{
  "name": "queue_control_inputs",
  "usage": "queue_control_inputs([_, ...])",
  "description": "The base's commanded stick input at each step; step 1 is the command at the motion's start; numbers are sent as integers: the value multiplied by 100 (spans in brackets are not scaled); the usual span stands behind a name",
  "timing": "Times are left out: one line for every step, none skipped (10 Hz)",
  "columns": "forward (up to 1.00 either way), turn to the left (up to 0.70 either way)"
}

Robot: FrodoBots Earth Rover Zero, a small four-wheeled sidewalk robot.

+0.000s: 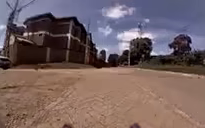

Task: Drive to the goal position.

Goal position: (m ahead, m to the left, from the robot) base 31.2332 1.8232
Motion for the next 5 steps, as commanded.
queue_control_inputs([0, 0])
queue_control_inputs([0, 0])
queue_control_inputs([0, 0])
queue_control_inputs([0, 0])
queue_control_inputs([0, 0])
